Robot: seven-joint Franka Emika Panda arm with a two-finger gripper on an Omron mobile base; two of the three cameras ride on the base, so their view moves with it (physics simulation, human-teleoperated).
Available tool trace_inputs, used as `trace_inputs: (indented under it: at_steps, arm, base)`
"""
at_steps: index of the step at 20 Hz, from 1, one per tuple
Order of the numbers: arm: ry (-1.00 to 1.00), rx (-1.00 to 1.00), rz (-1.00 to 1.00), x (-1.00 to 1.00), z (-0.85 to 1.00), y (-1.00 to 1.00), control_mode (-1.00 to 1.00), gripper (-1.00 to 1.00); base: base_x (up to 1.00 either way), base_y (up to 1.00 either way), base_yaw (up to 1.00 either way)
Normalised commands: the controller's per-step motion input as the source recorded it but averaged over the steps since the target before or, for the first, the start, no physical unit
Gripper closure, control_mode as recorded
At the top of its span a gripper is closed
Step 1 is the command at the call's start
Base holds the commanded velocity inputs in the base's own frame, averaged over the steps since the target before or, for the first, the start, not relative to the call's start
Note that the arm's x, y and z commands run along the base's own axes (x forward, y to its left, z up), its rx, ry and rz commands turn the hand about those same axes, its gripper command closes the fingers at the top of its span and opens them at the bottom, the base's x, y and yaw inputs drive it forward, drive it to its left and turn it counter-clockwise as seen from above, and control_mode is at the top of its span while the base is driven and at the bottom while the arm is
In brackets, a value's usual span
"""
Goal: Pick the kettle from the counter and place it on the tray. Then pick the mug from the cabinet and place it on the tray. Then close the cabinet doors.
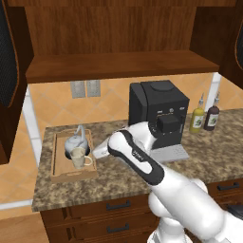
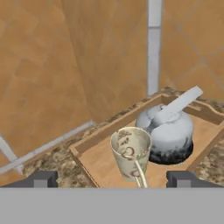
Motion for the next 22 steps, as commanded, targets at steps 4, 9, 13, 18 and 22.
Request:
trace_inputs:
  at_steps: [4, 9, 13, 18, 22]
  arm:
    - [0.47, -0.14, -0.39, -0.52, 0.56, -0.34, -1.00, -1.00]
    - [0.28, -0.09, -0.21, -0.02, 0.05, -0.08, -1.00, -1.00]
    - [0.00, 0.00, 0.00, 0.00, 0.00, -0.01, -1.00, -1.00]
    - [0.00, 0.00, -0.02, 0.00, 0.00, 0.00, -1.00, -1.00]
    - [0.00, 0.00, -0.04, -0.32, 0.22, 0.00, -1.00, -1.00]
  base:
    - [0.00, 0.00, 0.00]
    - [0.00, 0.00, 0.00]
    - [0.00, 0.00, 0.00]
    - [0.00, 0.00, 0.00]
    - [0.00, 0.00, 0.00]
